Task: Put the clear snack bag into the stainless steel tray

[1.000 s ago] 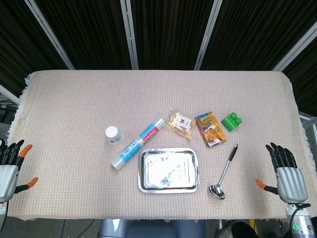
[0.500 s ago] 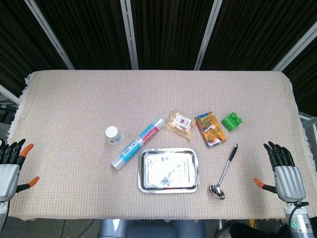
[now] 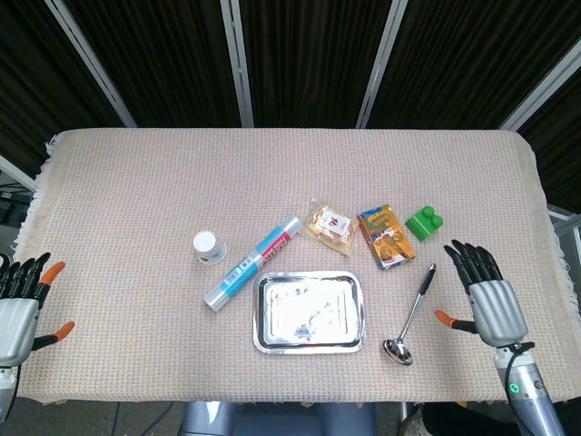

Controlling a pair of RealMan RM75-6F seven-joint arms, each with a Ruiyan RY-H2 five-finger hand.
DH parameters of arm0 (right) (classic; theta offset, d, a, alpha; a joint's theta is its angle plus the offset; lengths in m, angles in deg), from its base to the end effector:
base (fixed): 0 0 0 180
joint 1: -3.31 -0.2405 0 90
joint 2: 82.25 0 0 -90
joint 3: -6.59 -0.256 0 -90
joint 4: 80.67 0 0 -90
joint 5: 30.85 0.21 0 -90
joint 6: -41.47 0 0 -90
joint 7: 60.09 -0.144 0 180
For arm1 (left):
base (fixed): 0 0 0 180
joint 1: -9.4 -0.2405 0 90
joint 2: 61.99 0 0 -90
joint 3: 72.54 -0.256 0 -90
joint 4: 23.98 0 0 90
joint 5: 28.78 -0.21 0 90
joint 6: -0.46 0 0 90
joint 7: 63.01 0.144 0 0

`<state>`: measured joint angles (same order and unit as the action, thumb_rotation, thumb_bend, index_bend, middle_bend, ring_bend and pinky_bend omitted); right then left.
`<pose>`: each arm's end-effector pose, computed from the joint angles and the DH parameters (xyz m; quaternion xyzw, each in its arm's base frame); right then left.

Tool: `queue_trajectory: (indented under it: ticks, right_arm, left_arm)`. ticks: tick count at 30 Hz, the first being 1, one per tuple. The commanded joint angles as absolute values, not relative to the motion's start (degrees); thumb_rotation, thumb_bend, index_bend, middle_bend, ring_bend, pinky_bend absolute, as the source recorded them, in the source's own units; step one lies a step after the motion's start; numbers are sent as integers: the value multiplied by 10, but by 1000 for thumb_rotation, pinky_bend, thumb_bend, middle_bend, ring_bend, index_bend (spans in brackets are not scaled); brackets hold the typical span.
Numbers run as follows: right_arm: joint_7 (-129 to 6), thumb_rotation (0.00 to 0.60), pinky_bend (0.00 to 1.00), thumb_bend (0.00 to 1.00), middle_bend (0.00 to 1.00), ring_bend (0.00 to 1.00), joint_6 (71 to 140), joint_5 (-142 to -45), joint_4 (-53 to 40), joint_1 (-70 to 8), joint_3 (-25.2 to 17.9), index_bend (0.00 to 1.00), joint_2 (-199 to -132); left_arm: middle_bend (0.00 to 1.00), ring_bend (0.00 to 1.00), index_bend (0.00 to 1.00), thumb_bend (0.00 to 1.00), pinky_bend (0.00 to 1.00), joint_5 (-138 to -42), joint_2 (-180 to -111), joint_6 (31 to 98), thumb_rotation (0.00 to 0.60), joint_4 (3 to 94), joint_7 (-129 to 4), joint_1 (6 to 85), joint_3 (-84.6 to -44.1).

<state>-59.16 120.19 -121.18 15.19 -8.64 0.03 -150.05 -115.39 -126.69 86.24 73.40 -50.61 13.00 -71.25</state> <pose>-0.2555 -0.2251 0.1248 0.6343 -0.3739 0.4534 0.5022 -0.2961 0.1672 0.1456 -0.6215 -0.3599 -0.3448 0.6044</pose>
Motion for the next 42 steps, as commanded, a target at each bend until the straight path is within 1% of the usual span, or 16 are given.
queue_trajectory:
  ticks: [1,6,9,12,17,23,29,42]
  right_arm:
    - [-594,600,60,0,15,0,1137,-1196,179,-140,-28,35,-1490]
    - [-585,600,61,0,14,0,1044,-1150,198,-207,-61,31,-1492]
    - [-575,600,61,0,14,0,991,-1116,196,-248,-78,28,-1504]
    - [-559,600,61,0,13,0,933,-1070,178,-297,-96,24,-1529]
    - [-543,600,61,0,13,0,864,-997,134,-363,-119,17,-1572]
    - [-519,600,61,0,13,0,826,-940,68,-423,-130,17,-1625]
    - [-489,600,65,0,16,0,799,-879,-3,-467,-126,18,-1664]
    - [-416,600,71,0,20,0,755,-762,-148,-528,-79,19,-1737]
  left_arm:
    - [0,0,124,122,0,-1153,-1266,860,577,735,-506,131,-714]
    - [0,0,124,121,0,-1147,-1266,854,577,737,-502,132,-714]
    - [0,0,124,120,0,-1144,-1266,852,577,738,-500,133,-713]
    - [0,0,125,122,0,-1139,-1265,848,580,738,-497,133,-713]
    - [0,0,124,122,0,-1132,-1264,846,577,740,-492,133,-714]
    - [0,0,124,121,0,-1124,-1264,840,576,742,-487,133,-714]
    - [0,0,124,121,0,-1122,-1265,837,576,745,-483,135,-714]
    - [0,0,124,121,0,-1115,-1268,831,579,744,-480,138,-714]
